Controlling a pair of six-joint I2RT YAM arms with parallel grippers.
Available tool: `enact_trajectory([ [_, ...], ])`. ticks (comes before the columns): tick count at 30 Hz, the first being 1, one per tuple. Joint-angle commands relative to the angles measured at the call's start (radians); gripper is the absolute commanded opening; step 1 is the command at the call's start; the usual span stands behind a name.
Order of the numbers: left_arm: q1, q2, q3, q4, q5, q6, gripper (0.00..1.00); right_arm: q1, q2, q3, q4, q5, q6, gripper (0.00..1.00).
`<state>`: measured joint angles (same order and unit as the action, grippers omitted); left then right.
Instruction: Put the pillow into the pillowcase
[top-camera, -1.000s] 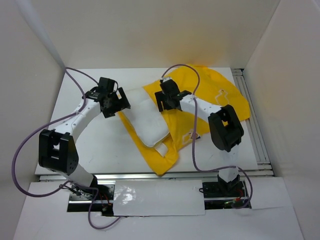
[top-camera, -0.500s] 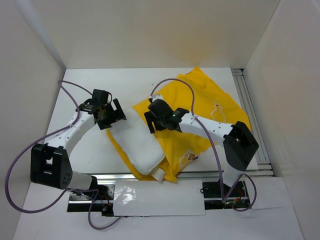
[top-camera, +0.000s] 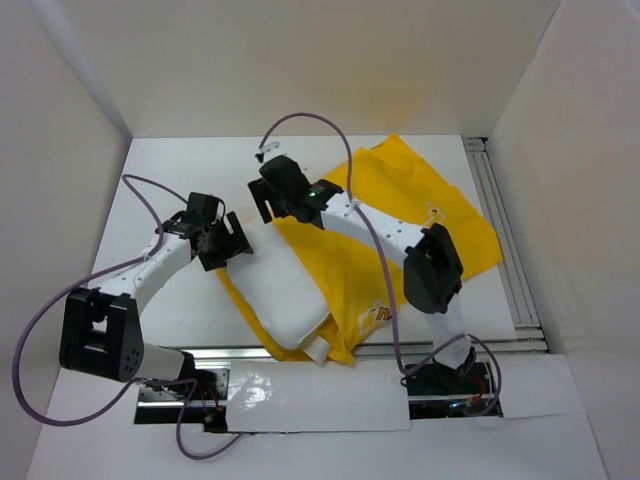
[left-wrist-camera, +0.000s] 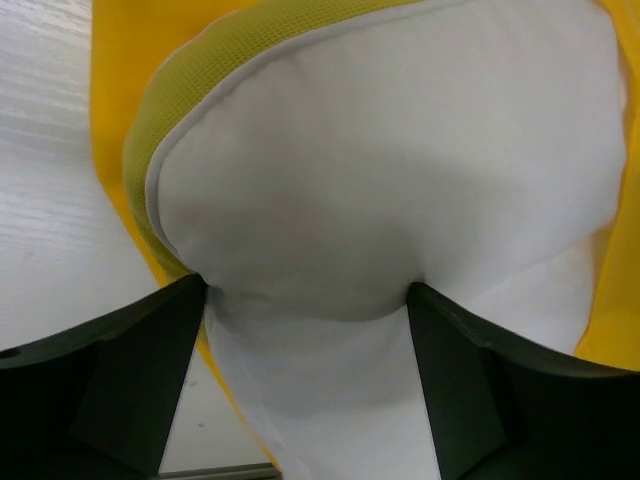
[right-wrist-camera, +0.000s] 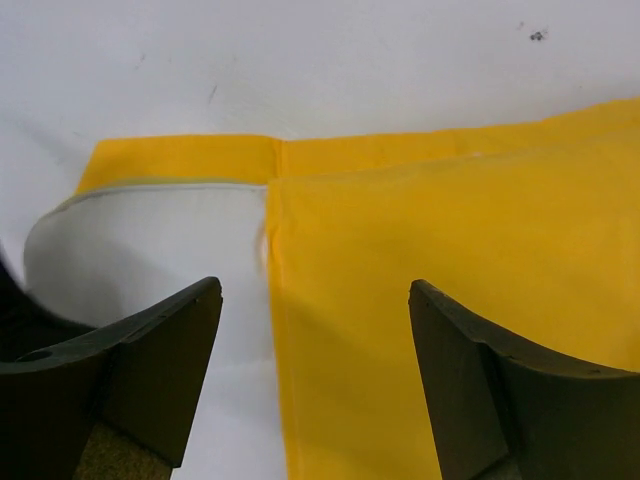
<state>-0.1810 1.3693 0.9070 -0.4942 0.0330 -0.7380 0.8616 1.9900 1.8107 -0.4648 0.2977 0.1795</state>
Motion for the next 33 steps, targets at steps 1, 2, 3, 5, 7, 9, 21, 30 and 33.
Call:
enact_trajectory([
  [1,-0.018,0.039,-0.026,0.081,0.08,0.018,0.81,0.008,0.119,0.14,-0.057,0.03,-0.086,0.81],
  [2,-0.028,0.056,-0.026,0.082,0.081,0.019,0.65,0.008,0.178,0.174,-0.07,0.058,-0.086,0.79],
  [3,-0.028,0.065,-0.026,0.091,0.081,0.028,0.37,0.008,0.206,0.208,-0.104,0.105,-0.116,0.77],
  [5,-0.028,0.083,-0.014,0.091,0.071,0.028,0.05,-0.001,0.249,0.288,-0.138,0.151,-0.129,0.76],
  [7,-0.037,0.097,-0.002,0.08,0.058,0.037,0.0,-0.01,0.279,0.302,-0.169,0.167,-0.129,0.75],
  [9,-0.037,0.097,-0.002,0.08,0.048,0.037,0.0,-0.01,0.279,0.285,-0.179,0.167,-0.129,0.74],
  [21,-0.037,0.021,-0.04,0.114,0.021,0.055,0.0,-0.029,0.279,0.26,-0.158,0.38,-0.101,0.0],
  [30,-0.152,-0.024,0.073,0.204,0.084,0.086,0.0,0.007,0.188,0.409,-0.135,-0.105,-0.16,0.0],
  [33,-0.218,-0.061,0.142,0.268,0.107,0.086,0.0,0.016,0.15,0.531,-0.166,-0.32,-0.16,0.0],
])
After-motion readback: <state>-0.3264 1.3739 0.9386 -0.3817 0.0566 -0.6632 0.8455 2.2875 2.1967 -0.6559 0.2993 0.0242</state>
